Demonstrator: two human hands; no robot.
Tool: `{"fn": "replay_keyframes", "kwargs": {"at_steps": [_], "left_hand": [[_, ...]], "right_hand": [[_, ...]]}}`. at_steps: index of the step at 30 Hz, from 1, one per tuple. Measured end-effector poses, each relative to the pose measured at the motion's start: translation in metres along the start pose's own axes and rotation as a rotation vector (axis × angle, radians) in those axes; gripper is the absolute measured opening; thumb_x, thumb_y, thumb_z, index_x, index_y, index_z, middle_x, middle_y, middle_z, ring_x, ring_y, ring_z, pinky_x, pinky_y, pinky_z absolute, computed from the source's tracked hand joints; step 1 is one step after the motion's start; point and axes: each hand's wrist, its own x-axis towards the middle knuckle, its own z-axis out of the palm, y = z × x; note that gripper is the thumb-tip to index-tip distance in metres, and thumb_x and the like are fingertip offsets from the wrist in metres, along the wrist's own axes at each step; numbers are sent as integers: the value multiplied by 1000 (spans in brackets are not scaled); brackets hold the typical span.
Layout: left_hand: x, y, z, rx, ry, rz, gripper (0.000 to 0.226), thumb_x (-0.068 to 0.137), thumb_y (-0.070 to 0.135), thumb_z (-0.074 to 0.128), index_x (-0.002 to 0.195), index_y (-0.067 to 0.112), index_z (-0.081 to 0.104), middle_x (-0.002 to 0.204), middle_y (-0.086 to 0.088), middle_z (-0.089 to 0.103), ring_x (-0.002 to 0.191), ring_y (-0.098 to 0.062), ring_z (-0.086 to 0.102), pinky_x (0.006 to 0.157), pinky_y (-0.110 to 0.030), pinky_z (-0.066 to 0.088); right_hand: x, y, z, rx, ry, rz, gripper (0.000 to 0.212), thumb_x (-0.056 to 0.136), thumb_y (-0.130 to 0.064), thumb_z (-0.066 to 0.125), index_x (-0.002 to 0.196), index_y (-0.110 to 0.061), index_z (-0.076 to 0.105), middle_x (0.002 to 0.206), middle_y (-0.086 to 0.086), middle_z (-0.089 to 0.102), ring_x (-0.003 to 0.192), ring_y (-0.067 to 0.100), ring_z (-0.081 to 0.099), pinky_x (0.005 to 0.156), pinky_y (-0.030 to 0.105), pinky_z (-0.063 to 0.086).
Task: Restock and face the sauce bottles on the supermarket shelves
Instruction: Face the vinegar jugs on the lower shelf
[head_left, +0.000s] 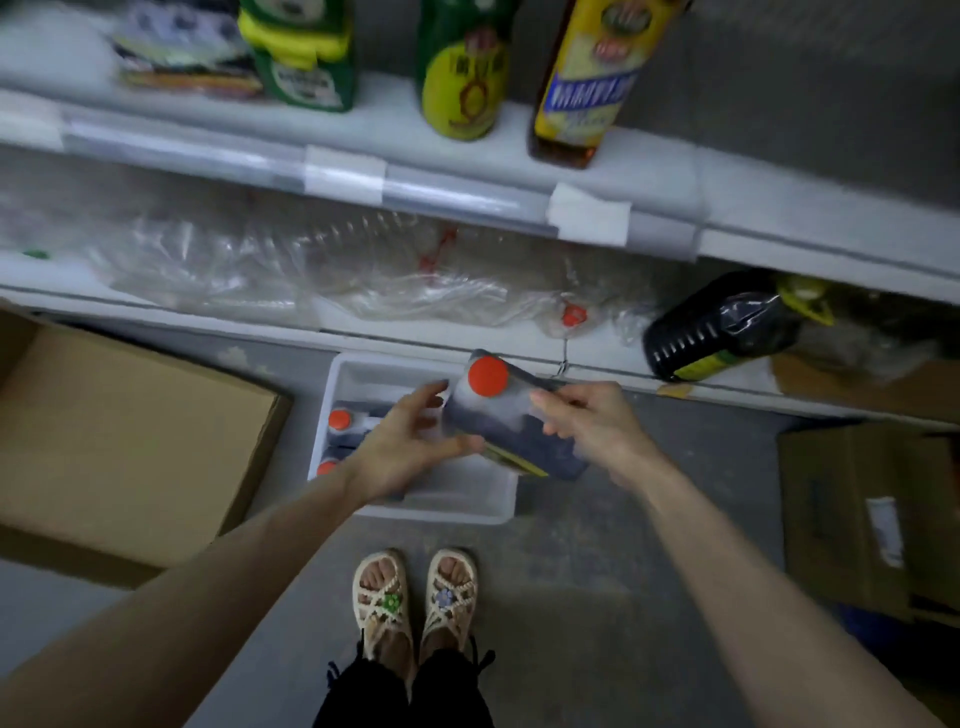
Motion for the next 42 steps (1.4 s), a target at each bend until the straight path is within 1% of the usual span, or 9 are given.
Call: {"fn": "replay_keyframes", "kwargs": {"at_steps": [2, 7, 9, 13, 16, 21, 29, 34, 42], "left_hand": [[-18, 51, -7, 48, -56, 111, 105, 54, 48, 87, 143, 26, 36, 134, 8, 51, 121, -7, 50, 96, -30, 48], [-60, 186, -18, 134, -141, 393, 113, 60, -11, 82, 148, 15, 17, 133, 3, 49, 110, 7, 56, 85, -20, 52], [-82, 236, -22, 143, -110, 463, 124, 54, 0, 91, 151, 17, 15, 138, -2, 51, 118, -6, 56, 90, -24, 52], [-132, 331, -30, 183, -14, 650, 112, 37, 40, 91, 134, 26, 38, 124, 13, 59, 111, 3, 58, 91, -23, 49], [-160, 391, -33, 193, 35, 723, 101, 37, 37, 92, 126, 24, 46, 117, 9, 65, 106, -6, 63, 89, -33, 54], [-188, 470, -26, 254, 91, 791, 86, 52, 26, 94, 122, 24, 45, 108, 13, 64, 98, -3, 63, 78, -20, 51], [-152, 527, -1, 293, 117, 841, 94, 48, 38, 93, 125, 25, 41, 116, 9, 60, 106, -9, 60, 91, -35, 51], [-101, 559, 22, 288, 164, 805, 105, 37, 53, 88, 127, 27, 40, 118, 9, 60, 107, -10, 60, 93, -39, 52], [-12, 604, 44, 273, 281, 706, 60, 57, 28, 92, 108, 17, 64, 101, 4, 71, 93, -10, 68, 85, -35, 57]], "right_hand": [[-30, -48, -30, -72, 14, -65, 33, 91, -24, 64, 61, -10, 61, 55, 1, 57, 46, 3, 47, 49, 17, 36], [-122, -168, -103, -102, 73, -211, 37, 89, -30, 66, 61, -6, 61, 53, 2, 56, 54, 13, 45, 54, 28, 31], [-158, -213, -129, -116, 110, -273, 40, 88, -32, 67, 57, -9, 58, 45, -6, 54, 49, 10, 44, 50, 27, 29], [-228, -293, -174, -173, 222, -396, 42, 84, -39, 70, 62, -4, 63, 45, -6, 57, 51, 13, 47, 51, 26, 33], [-271, -335, -204, -192, 320, -486, 41, 81, -40, 73, 73, 1, 70, 53, -4, 60, 52, 8, 50, 51, 21, 37], [-307, -375, -247, -164, 410, -644, 16, 77, -27, 78, 80, -13, 72, 68, -3, 67, 60, -1, 59, 52, 15, 40], [-275, -385, -305, -47, 563, -770, 19, 73, -25, 82, 83, -12, 72, 84, 5, 71, 81, 18, 65, 71, 33, 52], [-222, -390, -360, -57, 584, -806, 25, 71, -29, 84, 86, -12, 72, 84, 1, 71, 76, 10, 63, 63, 23, 47], [-123, -405, -433, -87, 512, -845, 22, 70, -35, 84, 84, -26, 70, 86, -7, 71, 87, 12, 67, 80, 37, 56]]}}
